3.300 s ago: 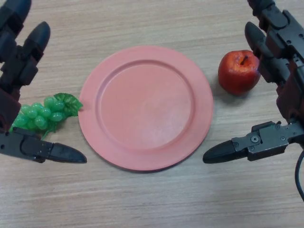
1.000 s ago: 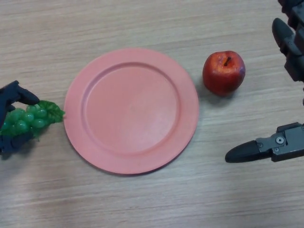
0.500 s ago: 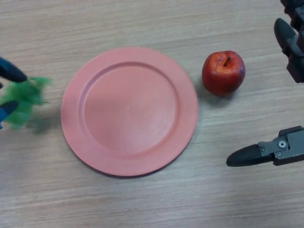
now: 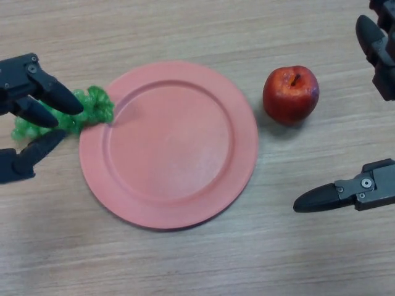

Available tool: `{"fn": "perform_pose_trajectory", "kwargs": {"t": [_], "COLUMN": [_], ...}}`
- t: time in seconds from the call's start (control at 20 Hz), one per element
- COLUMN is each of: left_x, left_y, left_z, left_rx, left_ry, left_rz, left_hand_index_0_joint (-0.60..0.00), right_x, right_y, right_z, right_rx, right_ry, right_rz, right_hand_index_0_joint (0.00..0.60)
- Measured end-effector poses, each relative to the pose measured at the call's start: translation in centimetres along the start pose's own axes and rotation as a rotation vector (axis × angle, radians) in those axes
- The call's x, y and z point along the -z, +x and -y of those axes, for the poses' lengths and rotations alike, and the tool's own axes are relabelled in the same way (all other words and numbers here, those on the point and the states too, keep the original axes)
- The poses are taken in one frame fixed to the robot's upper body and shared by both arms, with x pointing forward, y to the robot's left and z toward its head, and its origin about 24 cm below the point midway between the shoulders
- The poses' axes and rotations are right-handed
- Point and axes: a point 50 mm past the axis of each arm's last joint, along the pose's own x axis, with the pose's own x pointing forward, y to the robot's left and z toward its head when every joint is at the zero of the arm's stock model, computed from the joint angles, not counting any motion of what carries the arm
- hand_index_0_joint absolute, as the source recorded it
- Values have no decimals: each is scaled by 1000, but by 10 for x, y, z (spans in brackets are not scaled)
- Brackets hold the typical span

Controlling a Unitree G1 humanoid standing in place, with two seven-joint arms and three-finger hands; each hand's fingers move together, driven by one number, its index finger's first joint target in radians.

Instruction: Pick up the green grapes and place it on the plate

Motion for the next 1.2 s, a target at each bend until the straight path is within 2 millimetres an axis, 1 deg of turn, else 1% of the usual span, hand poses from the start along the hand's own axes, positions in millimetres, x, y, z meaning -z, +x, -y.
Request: {"fn": "perform_pose_trajectory", "kwargs": {"t": [0.1,0.2,0.25,0.3,0.35,0.4,0.45,0.55,0.7,0.8,0.95,1.05,1.2], "left_x": [6,4,5,10,24,37,53,68,77,87,98,102,111], "left_y": [7,11,11,12,14,16,16,16,21,28,41,48,55], "left_z": [-2,-7,-7,-6,-5,-5,-7,-10,-13,-13,3,9,13], "left_rx": [-25,-109,-115,-109,-99,-96,-102,-106,-83,-106,-20,10,44], "left_ry": [21,-42,-55,-65,-65,-28,33,151,266,267,314,349,425], "left_rz": [21,48,50,35,-7,-40,-125,-159,-146,-177,-210,-202,-208], "left_hand_index_0_joint": [-600,-399,-250,-149,-9,0,0,0,0,0,0,0,0], "right_x": [1,1,1,1,2,3,5,7,7,7,7,7,7], "right_y": [0,-1,-1,-1,-1,-2,-3,-4,-4,-5,-5,-5,-5], "right_z": [0,0,0,0,0,-1,-1,-2,-4,-4,-6,-6,-6], "right_rx": [0,0,0,0,0,0,2,0,-10,-7,-15,-22,-29], "right_ry": [0,1,1,1,3,6,9,13,14,10,12,10,8], "right_rz": [-4,-5,-6,-7,-11,-18,-30,-38,-38,-37,-37,-38,-38], "right_hand_index_0_joint": [0,0,0,0,0,0,0,0,0,0,0,0,0]}}
